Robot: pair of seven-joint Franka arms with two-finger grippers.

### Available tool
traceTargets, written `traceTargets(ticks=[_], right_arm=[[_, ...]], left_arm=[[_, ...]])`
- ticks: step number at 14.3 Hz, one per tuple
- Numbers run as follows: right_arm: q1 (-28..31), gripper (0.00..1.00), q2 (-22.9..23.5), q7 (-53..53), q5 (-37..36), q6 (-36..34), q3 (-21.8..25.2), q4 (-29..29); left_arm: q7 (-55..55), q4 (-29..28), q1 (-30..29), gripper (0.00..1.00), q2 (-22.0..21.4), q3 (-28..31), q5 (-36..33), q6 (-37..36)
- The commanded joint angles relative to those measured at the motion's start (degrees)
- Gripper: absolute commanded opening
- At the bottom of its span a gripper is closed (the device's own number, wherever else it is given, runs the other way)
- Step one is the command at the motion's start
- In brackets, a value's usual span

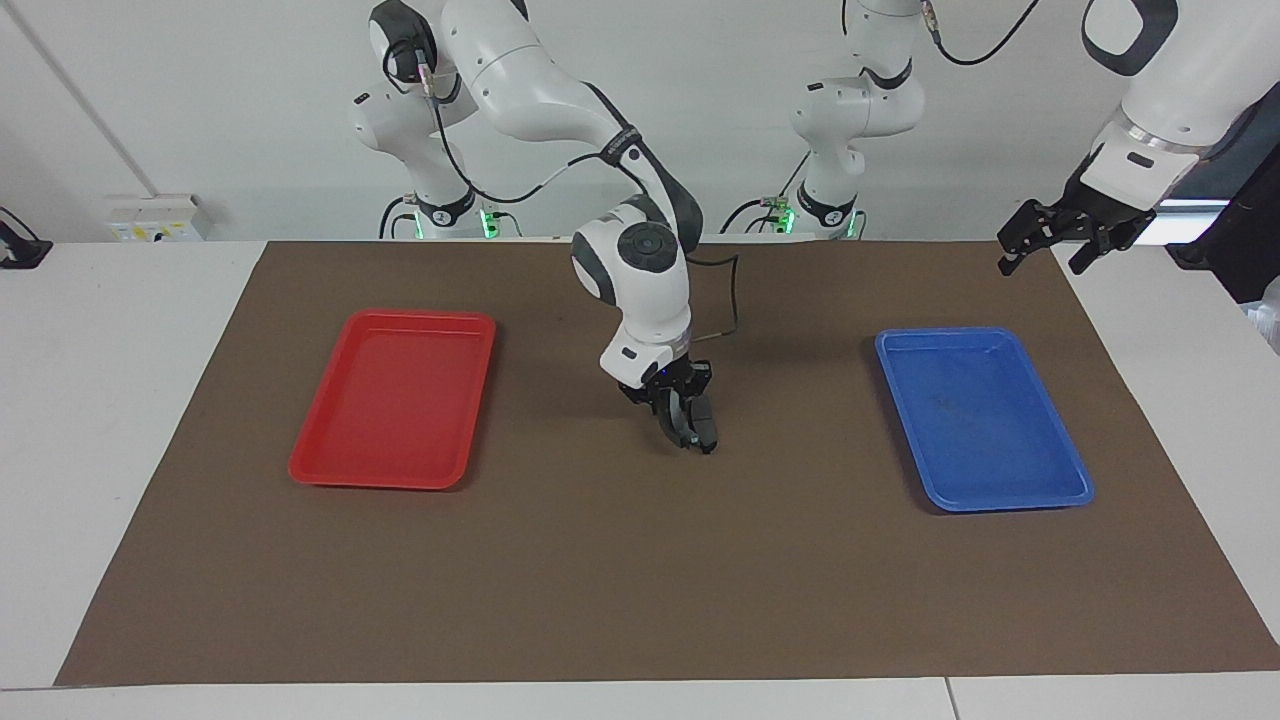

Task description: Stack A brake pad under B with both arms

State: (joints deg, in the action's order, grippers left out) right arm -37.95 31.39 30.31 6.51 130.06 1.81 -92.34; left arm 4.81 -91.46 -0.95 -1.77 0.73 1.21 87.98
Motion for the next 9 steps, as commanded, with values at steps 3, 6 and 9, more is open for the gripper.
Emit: traceTargets(ticks=[3,6,9], right_arm=[[-0.5,0.01,4.1,0.0,1.0,-0.1,0.3,6.4],[-2.7,0.03,4.0,0.5,1.4,0.1,0.3,5.7],[-2.7,0.05,4.0,0.5,1.3,3.8,0.3,3.8]], left_arm=[[0.6,-0.9,0.4,1.0,-0.1,-0.8,0.5,-0.5],[0.6,-0.9,-0.5,1.0,-0.2,-0.6,0.5,-0.9],[0.6,-0.9,-1.2,1.0,-0.1,-0.6,0.5,-0.9]])
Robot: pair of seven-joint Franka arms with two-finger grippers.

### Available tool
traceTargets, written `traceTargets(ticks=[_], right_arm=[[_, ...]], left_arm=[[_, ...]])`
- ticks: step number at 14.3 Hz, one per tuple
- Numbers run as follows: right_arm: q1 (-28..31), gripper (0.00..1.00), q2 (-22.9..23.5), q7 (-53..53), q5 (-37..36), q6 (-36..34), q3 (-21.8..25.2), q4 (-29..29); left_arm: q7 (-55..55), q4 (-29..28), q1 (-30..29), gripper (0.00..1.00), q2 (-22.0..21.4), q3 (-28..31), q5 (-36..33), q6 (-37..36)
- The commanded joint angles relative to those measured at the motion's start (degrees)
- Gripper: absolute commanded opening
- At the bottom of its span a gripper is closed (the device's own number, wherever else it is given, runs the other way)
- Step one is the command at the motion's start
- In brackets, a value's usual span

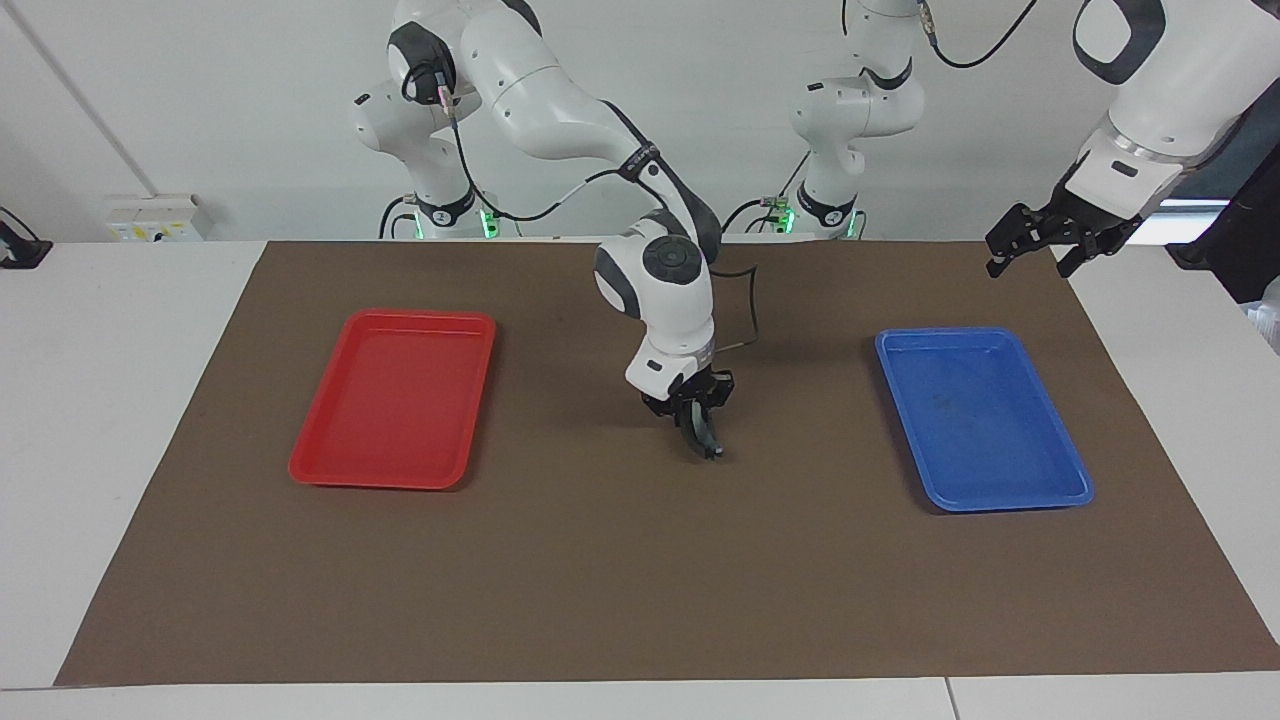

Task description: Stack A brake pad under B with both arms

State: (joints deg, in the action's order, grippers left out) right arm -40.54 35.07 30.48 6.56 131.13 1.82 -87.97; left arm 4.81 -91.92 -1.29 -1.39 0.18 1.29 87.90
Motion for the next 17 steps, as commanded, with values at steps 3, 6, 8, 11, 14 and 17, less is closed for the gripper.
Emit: traceTargets(ticks=[3,6,8,11,14,17], right_arm=[[0.0,0.05,0.4,0.2,1.3,2.6,0.3,-1.3],[0.7,0.06,0.2,0.0,1.3,3.3,0.3,-2.1],[1.1,0.06,0.3,0.1,1.4,3.6,0.3,-2.2],[1.3,0.07,0.2,0.1,1.6,3.7,0.3,-2.6],[1.0,0.12,-0.1,0.2,1.7,3.6,0.3,-3.1],[0.5,0.13,-0.1,0.4,1.8,3.3,0.2,-3.1]], left_arm=[[0.6,-0.4,-0.9,1.0,-0.5,-0.1,0.5,-0.7],[0.6,-0.4,-0.9,1.0,-0.5,-0.1,0.5,-0.7],[0.6,-0.4,-0.9,1.0,-0.5,-0.1,0.5,-0.7],[0.6,-0.4,-0.9,1.0,-0.5,-0.1,0.5,-0.7],[0.6,-0.4,-0.9,1.0,-0.5,-0.1,0.5,-0.7],[0.6,-0.4,-0.9,1.0,-0.5,-0.1,0.5,-0.7]])
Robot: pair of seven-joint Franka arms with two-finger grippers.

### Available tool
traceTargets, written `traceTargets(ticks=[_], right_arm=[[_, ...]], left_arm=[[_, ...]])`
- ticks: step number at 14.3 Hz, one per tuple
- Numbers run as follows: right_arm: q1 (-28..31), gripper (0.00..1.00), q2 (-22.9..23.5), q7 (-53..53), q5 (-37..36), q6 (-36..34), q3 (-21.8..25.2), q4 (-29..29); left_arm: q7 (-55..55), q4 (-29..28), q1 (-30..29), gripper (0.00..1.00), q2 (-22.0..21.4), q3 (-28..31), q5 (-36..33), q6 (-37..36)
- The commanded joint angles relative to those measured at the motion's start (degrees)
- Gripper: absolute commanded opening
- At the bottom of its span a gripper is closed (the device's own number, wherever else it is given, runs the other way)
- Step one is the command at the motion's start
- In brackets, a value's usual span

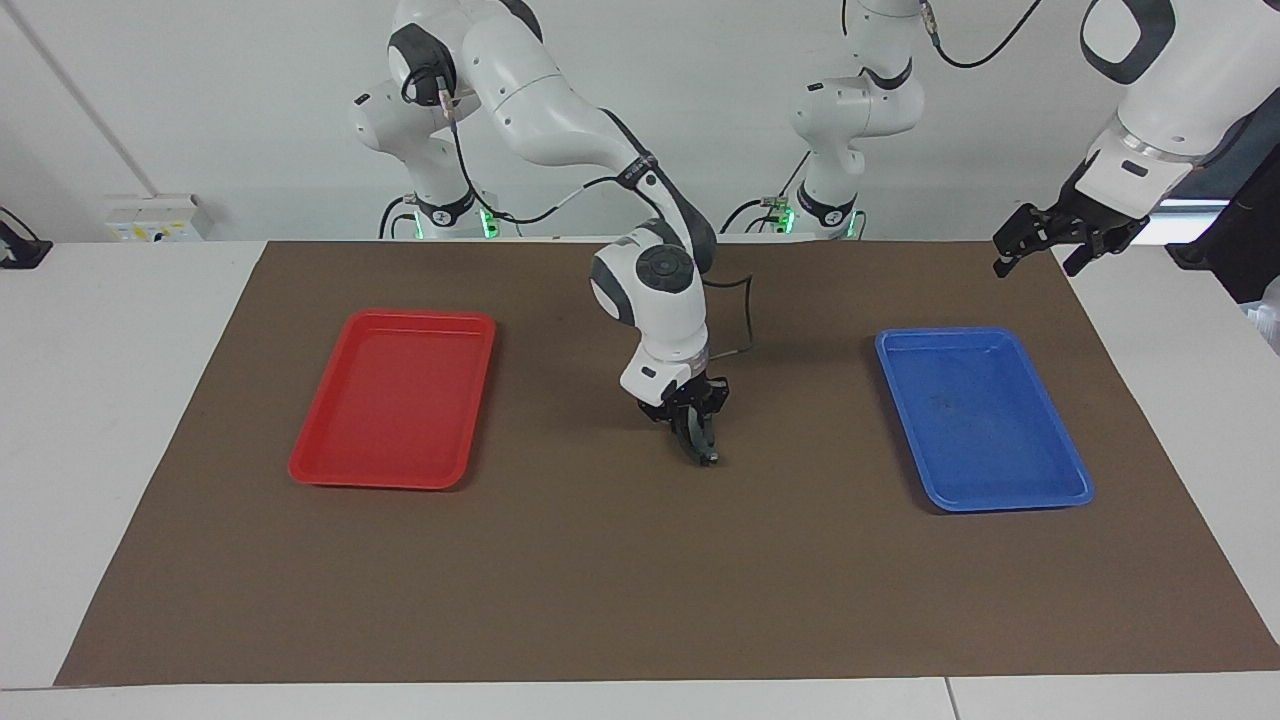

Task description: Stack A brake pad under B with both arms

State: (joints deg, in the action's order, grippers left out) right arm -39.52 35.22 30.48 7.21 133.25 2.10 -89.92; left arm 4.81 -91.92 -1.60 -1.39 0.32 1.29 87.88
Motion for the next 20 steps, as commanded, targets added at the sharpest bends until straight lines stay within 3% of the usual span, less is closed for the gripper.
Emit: traceTargets(ticks=[1,11,12,13,14,15,18,20], right_arm=[[-0.6,0.14,-0.3,1.0,1.1,1.1,-0.2,-1.0],[-1.4,0.21,-0.6,3.6,1.1,-1.4,-0.9,-1.0],[-1.5,0.28,-0.6,5.4,1.1,-1.4,-1.0,-1.0],[-1.7,0.45,-0.6,6.7,1.1,-1.6,-1.0,-1.0],[-1.9,0.86,-0.6,6.9,1.0,-1.4,-0.9,-1.0],[-1.9,1.0,-0.7,6.9,0.7,-1.4,-0.9,-1.0],[-1.4,1.0,-0.9,6.8,0.2,-1.6,-0.9,0.0],[-0.7,1.0,-3.6,6.9,0.2,-2.7,-0.5,0.1]], left_arm=[[0.6,-0.4,-0.6,1.0,-0.5,-0.2,0.5,-0.7],[0.6,-0.4,-0.6,1.0,-0.5,-0.2,0.5,-0.7],[0.6,-0.4,-0.6,1.0,-0.5,-0.2,0.5,-0.7],[0.6,-0.4,-0.6,1.0,-0.5,-0.2,0.5,-0.7],[0.6,-0.4,-0.6,1.0,-0.5,-0.2,0.5,-0.7],[0.6,-0.4,-0.6,1.0,-0.5,-0.2,0.5,-0.7],[0.6,-0.4,-0.6,1.0,-0.5,-0.2,0.5,-0.7],[0.6,-0.4,-0.6,1.0,-0.5,-0.2,0.5,-0.7]])
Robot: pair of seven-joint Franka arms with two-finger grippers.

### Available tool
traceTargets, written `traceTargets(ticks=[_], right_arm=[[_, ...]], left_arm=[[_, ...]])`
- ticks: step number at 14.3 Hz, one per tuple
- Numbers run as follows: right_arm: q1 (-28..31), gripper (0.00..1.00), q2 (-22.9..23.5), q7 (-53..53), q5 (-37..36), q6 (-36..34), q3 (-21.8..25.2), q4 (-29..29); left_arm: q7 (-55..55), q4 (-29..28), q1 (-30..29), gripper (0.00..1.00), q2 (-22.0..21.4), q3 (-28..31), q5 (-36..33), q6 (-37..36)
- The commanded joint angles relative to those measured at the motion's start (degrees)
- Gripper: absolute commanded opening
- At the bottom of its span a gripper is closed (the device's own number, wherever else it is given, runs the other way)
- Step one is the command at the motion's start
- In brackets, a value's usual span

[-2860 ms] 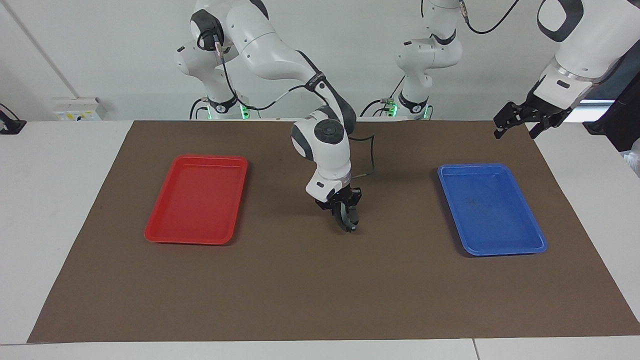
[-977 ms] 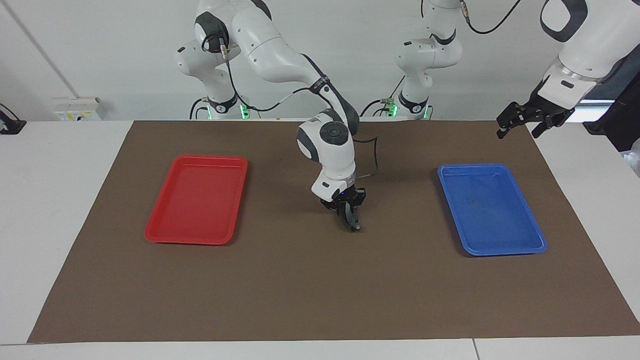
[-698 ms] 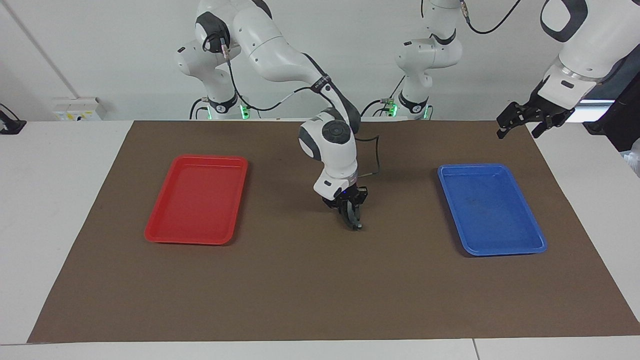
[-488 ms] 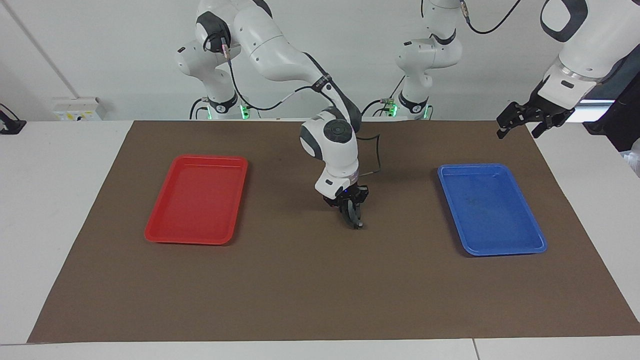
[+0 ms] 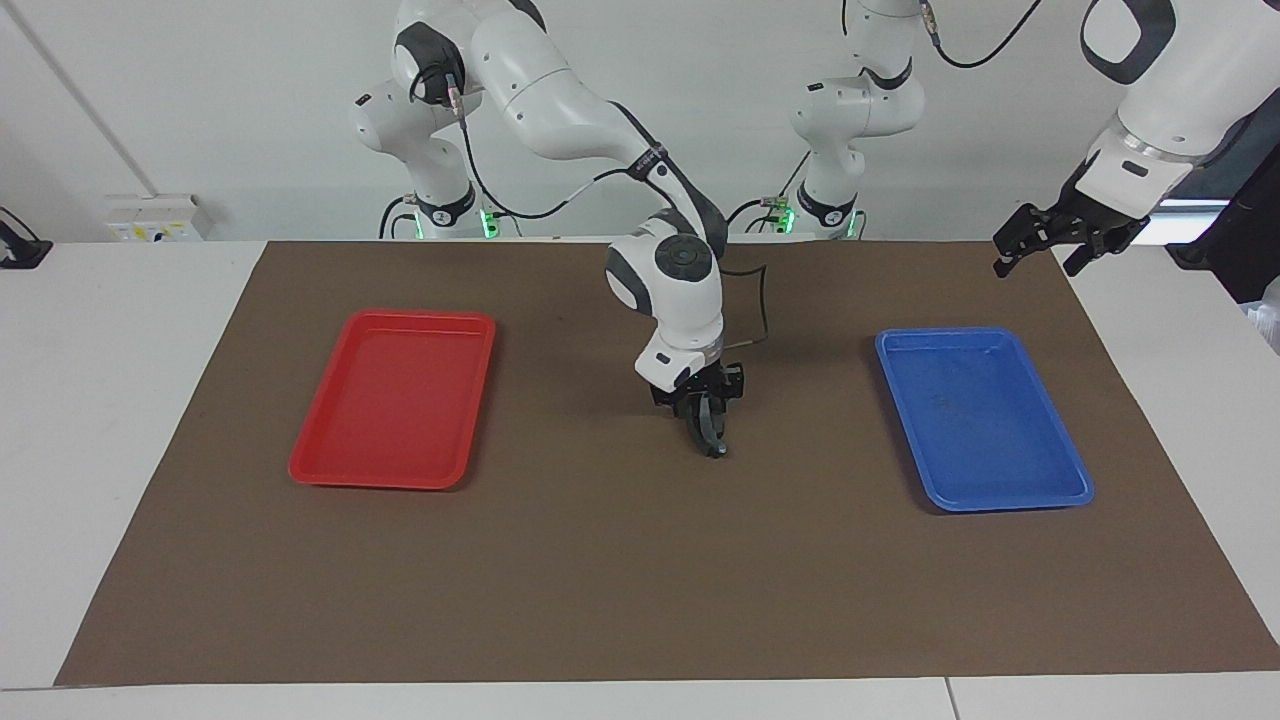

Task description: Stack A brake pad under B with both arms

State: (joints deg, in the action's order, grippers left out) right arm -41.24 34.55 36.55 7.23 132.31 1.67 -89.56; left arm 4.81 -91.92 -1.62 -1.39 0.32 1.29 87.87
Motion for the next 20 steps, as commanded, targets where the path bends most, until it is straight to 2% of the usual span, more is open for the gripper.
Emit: traceTargets(ticks=[1,4,6,10,12,15,18,20], right_arm=[[1.2,1.0,-4.3,0.7,0.2,-3.0,0.5,-0.2],[5.5,1.0,-10.4,0.1,-0.3,-8.5,0.9,-0.5],[11.2,1.0,-15.7,-1.3,-3.0,-15.0,0.8,-0.8],[23.5,1.0,-23.5,-20.1,-6.4,-30.6,0.8,-0.9],[30.8,1.0,-26.8,-28.9,-6.5,-36.3,0.8,-1.1],[40.0,1.0,-31.6,-35.3,-7.5,-42.7,0.6,-1.1],[42.7,1.0,-34.4,-39.2,-7.5,-45.7,0.8,-1.0],[42.4,1.0,-35.5,-39.1,-7.6,-48.2,1.1,-0.5]], left_arm=[[0.6,-0.4,-0.6,1.0,-0.5,-0.2,0.5,-0.7],[0.6,-0.4,-0.6,1.0,-0.5,-0.2,0.5,-0.7],[0.6,-0.4,-0.6,1.0,-0.5,-0.2,0.5,-0.7],[0.6,-0.4,-0.6,1.0,-0.5,-0.2,0.5,-0.7],[0.6,-0.4,-0.6,1.0,-0.5,-0.2,0.5,-0.7],[0.6,-0.4,-0.6,1.0,-0.5,-0.2,0.5,-0.7],[0.6,-0.4,-0.6,1.0,-0.5,-0.2,0.5,-0.7],[0.6,-0.4,-0.6,1.0,-0.5,-0.2,0.5,-0.7]])
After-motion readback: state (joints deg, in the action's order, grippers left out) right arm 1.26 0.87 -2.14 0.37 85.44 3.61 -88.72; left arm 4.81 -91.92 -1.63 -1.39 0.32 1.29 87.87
